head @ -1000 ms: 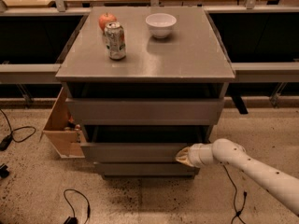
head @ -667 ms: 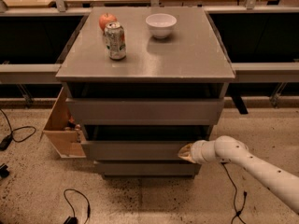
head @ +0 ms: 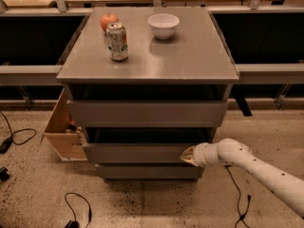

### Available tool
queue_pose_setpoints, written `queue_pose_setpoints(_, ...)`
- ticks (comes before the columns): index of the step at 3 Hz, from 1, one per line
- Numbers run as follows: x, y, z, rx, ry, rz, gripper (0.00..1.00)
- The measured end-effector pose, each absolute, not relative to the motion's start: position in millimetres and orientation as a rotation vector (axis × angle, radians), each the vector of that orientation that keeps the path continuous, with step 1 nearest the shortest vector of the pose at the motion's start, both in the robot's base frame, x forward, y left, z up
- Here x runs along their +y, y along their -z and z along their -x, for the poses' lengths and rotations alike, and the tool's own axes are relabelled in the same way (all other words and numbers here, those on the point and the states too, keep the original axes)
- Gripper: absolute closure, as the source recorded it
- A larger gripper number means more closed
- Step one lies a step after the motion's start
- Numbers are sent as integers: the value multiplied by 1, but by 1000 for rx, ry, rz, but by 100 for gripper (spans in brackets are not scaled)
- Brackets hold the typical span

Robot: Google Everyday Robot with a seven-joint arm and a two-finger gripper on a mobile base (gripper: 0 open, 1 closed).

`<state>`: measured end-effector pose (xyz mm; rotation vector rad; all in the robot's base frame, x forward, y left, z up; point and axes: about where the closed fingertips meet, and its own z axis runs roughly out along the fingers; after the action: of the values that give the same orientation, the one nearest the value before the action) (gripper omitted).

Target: Close middle drawer

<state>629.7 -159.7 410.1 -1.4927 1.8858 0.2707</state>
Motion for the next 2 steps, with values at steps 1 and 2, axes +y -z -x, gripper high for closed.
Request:
queue_pose_setpoints(1,-160,-410,-630,1886,-271,1493,6)
queue_pose_setpoints(2,-160,-410,-627,1886,-271,1493,17)
